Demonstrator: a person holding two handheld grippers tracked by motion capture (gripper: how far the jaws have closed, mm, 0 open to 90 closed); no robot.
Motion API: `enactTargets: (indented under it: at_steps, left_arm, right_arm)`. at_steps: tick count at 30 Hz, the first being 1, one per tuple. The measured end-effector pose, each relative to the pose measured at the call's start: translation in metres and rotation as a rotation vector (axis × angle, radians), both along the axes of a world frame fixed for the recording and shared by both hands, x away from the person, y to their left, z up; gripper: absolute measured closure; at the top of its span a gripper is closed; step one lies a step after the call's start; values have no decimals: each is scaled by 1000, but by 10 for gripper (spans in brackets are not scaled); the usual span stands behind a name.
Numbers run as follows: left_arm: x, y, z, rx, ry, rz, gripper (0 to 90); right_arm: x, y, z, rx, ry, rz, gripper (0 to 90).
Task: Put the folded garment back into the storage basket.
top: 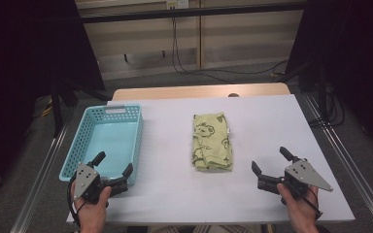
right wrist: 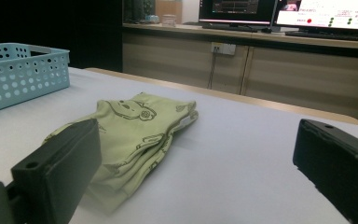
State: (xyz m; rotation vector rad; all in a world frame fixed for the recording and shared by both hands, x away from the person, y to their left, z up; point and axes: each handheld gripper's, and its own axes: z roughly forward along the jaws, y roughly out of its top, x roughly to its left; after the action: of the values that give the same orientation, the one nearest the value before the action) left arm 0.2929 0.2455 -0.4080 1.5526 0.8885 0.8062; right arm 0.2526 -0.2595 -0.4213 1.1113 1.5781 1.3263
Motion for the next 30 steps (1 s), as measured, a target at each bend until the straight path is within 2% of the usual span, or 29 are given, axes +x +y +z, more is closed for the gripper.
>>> enactTargets:
  at_steps: [1,2,5,6,7,8,10,12,13,15,16,17,18,21,23,25,28,30]
  left_arm:
    - [0,0,0,-2,3,-3,15]
    - [0,0,0,19,2,-4,15]
    - [0,0,0,14,8,-7,16]
    - [1,-2,0,-3,4,-2,15]
    - [1,0,0,25,15,-21,15]
    - [2,-3,-2,18,11,-2,16]
    - [3,-4,-3,26,26,-15,15]
    - [4,-7,-3,24,25,-30,15]
    - [4,-7,-2,42,24,-36,16]
    - [4,-11,-2,43,21,-45,16]
    - [4,-12,-2,56,33,-55,16]
    - [4,-15,-2,49,38,-67,19]
    - [4,-16,-2,68,45,-76,22]
    - [3,-20,-1,67,39,-86,22]
    - [3,-21,1,94,30,-93,27]
    - [4,-24,0,85,27,-89,29]
    - [4,-26,1,118,23,-94,30]
    - [4,-26,2,83,33,-107,37]
  right_arm:
    - [1,0,0,4,4,0,14]
    - [1,-1,0,10,7,7,10]
    - [3,-1,-1,14,12,16,10]
    - [3,-1,-1,14,17,23,10]
    - [3,-1,-1,15,24,26,10]
    - [4,-1,-2,18,27,33,10]
    - [6,-1,-3,39,50,39,10]
    - [7,-2,-4,26,54,51,10]
    - [8,-1,-4,21,56,53,11]
    - [8,0,-4,24,61,63,12]
    - [8,0,-4,10,59,74,26]
    - [8,1,-4,-2,52,77,42]
    - [8,2,-4,-19,44,74,39]
    - [10,1,-5,-16,48,93,31]
    - [10,2,-5,-13,53,104,22]
    - [11,3,-6,-14,59,117,19]
    - [11,6,-6,-22,66,127,16]
    - [12,9,-7,-32,78,141,16]
